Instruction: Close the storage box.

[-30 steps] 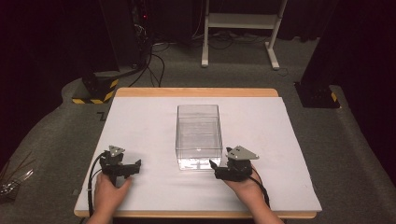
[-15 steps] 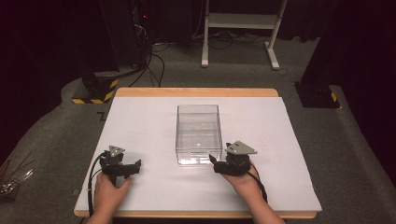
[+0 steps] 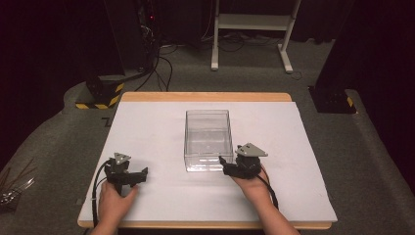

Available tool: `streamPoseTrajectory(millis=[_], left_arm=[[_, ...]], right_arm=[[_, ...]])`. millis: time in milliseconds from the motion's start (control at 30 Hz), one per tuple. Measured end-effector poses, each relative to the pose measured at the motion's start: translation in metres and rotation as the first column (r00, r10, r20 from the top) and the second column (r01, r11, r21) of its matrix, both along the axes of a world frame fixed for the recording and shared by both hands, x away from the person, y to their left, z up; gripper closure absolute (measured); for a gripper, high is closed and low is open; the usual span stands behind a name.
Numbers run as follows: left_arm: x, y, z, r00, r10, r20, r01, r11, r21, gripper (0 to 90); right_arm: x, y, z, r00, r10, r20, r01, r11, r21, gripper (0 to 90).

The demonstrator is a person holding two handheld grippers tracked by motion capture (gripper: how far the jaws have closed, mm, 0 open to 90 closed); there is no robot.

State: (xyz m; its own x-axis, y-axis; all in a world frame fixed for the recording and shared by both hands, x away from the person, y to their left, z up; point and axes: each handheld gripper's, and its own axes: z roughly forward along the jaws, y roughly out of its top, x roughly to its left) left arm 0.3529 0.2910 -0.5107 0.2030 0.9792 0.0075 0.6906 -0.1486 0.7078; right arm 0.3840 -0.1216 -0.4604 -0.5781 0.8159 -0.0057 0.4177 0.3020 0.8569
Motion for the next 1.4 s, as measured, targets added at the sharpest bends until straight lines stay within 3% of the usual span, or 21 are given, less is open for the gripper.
streamPoseTrajectory(millis=[233, 400, 867, 1067, 1400], left_arm=[[0.000, 0.000, 0.000, 1.0000, 0.000, 0.000, 0.000, 1.0000, 0.000, 0.4], [0.000, 0.000, 0.000, 1.0000, 0.000, 0.000, 0.000, 1.0000, 0.000, 0.4], [0.000, 0.000, 0.000, 1.0000, 0.000, 0.000, 0.000, 1.0000, 0.000, 0.4], [0.000, 0.000, 0.000, 1.0000, 0.000, 0.001, 0.000, 1.0000, 0.000, 0.4], [0.000, 0.000, 0.000, 1.0000, 0.000, 0.001, 0.000, 1.0000, 0.000, 0.4]], right_arm=[[0.005, 0.000, -0.003, 0.9995, -0.031, 0.000, 0.031, 0.9995, 0.003, 19.1], [0.005, 0.000, -0.003, 0.9997, -0.025, -0.005, 0.025, 0.9997, 0.000, 21.7], [-0.013, -0.013, 0.000, 0.9999, -0.004, -0.016, 0.004, 0.9999, 0.010, 23.5], [-0.020, -0.028, 0.000, 0.9998, -0.012, -0.018, 0.012, 0.9999, 0.003, 23.5], [-0.029, -0.062, -0.008, 0.9965, -0.073, -0.041, 0.073, 0.9973, -0.011, 23.7]])
